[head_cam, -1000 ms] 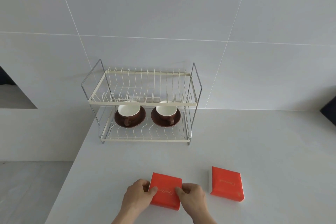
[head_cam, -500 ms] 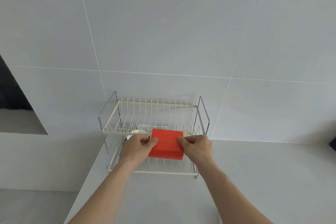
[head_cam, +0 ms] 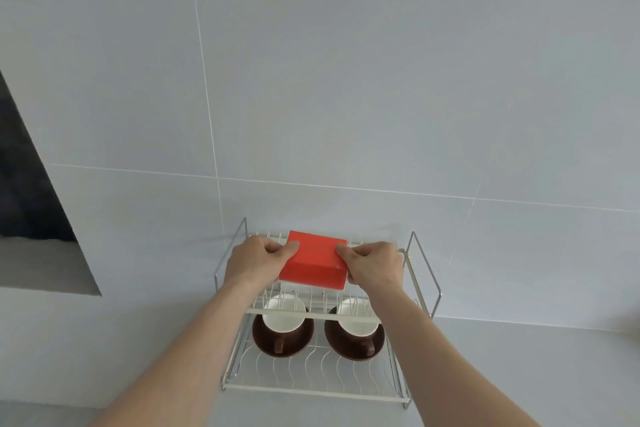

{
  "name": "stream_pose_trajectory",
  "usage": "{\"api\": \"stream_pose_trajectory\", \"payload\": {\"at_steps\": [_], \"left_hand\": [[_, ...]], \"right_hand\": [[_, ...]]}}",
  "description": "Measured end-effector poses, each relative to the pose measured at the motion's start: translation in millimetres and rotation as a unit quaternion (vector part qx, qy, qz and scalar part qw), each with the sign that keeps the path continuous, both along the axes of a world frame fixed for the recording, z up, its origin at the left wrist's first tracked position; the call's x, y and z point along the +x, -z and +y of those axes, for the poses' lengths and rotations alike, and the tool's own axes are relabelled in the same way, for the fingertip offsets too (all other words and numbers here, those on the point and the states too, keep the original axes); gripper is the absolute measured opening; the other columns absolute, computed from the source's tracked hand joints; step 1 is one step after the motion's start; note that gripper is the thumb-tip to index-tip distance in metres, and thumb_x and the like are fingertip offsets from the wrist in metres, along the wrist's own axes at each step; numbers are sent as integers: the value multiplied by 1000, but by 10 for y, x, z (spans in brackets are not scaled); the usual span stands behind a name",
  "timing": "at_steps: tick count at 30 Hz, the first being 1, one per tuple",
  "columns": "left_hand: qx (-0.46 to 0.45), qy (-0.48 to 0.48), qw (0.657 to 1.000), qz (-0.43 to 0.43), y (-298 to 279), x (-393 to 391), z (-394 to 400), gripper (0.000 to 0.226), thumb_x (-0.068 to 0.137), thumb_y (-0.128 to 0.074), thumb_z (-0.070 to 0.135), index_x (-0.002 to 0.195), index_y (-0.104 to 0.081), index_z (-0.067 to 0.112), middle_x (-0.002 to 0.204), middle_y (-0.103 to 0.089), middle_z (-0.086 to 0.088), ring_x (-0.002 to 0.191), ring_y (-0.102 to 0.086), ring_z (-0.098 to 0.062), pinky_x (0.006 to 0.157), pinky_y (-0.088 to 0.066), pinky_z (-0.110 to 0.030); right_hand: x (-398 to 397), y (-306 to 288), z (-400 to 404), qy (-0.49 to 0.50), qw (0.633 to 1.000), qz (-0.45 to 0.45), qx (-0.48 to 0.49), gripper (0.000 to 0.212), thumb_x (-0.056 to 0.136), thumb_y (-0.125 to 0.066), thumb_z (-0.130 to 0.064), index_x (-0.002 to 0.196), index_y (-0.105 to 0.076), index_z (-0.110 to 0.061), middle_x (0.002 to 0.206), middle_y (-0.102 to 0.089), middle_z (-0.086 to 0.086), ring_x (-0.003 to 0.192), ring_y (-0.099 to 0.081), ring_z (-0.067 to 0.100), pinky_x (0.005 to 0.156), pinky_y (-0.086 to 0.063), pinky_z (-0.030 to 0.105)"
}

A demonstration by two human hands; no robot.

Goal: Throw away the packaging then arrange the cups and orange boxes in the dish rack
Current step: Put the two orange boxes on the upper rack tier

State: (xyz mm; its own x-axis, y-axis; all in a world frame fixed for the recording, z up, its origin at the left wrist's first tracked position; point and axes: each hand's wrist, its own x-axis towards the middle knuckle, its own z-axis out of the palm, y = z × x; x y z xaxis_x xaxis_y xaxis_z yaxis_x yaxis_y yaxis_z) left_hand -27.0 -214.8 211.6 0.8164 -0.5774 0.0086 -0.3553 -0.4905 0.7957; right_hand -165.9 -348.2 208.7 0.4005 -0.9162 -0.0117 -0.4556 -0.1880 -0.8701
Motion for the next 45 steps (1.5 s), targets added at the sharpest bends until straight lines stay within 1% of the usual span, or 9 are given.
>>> {"api": "stream_pose_trajectory", "payload": {"at_steps": [8,15,20,28,35,37,39,43,45], "left_hand": [[42,7,999,0,284,526,-165,28,88,-61,52,79,-72,28,79,-73,7,77,-70,-16,84,-56,-38],[124,4,992,-33,589,797,-337,38,94,-54,47,79,-72,16,74,-72,-1,69,-66,-16,58,-45,-28],[161,-16,986,-42,733,865,-452,36,95,-53,45,85,-70,15,79,-71,-1,75,-66,-21,71,-51,-32],[194,-15,979,-52,914,903,-453,28,98,-52,40,94,-64,15,70,-56,8,69,-58,-16,66,-41,-29],[194,-5,977,-87,982,904,-473,33,98,-49,42,111,-60,13,103,-69,-6,94,-65,-26,76,-47,-34],[194,-3,973,-123,995,879,-474,36,98,-48,41,117,-58,12,108,-69,-6,97,-65,-27,77,-48,-36],[195,3,967,-163,979,840,-466,38,98,-47,40,122,-55,13,112,-67,-6,100,-65,-27,78,-49,-37],[204,38,947,-246,932,768,-432,48,98,-44,42,137,-45,14,126,-59,-3,114,-57,-22,90,-50,-37],[215,57,933,-283,907,741,-415,56,98,-43,46,143,-39,14,137,-54,-3,125,-51,-21,102,-44,-36]], "right_hand": [[566,255,-140,-5,999,41,5,29,83,-71,-44,71,-81,-20,64,-74,3,76,-71,20,74,-58,34],[918,562,-227,-15,996,79,23,26,85,-71,-39,76,-80,-16,77,-77,8,82,-70,25,76,-57,34],[1028,702,-267,-19,995,94,26,27,86,-71,-34,82,-80,-9,86,-76,12,88,-69,29,79,-57,36],[1101,852,-276,-48,988,144,17,24,87,-69,-30,88,-80,-8,93,-77,13,91,-69,27,73,-52,30],[1112,943,-305,-77,980,183,-18,28,88,-66,-40,80,-76,-15,85,-74,7,89,-65,29,81,-53,34],[1099,945,-291,-90,976,193,-46,29,90,-64,-42,101,-74,-18,103,-72,6,103,-64,29,90,-50,36],[1060,915,-280,-103,967,215,-88,46,93,-60,-43,126,-64,-12,123,-67,7,116,-60,30,94,-48,38],[914,860,-294,-146,935,263,-189,40,98,-51,-43,119,-57,-9,118,-62,7,112,-59,30,91,-50,39],[816,857,-330,-171,914,286,-230,46,99,-48,-45,128,-51,-8,127,-58,8,120,-54,28,100,-44,38]]}}
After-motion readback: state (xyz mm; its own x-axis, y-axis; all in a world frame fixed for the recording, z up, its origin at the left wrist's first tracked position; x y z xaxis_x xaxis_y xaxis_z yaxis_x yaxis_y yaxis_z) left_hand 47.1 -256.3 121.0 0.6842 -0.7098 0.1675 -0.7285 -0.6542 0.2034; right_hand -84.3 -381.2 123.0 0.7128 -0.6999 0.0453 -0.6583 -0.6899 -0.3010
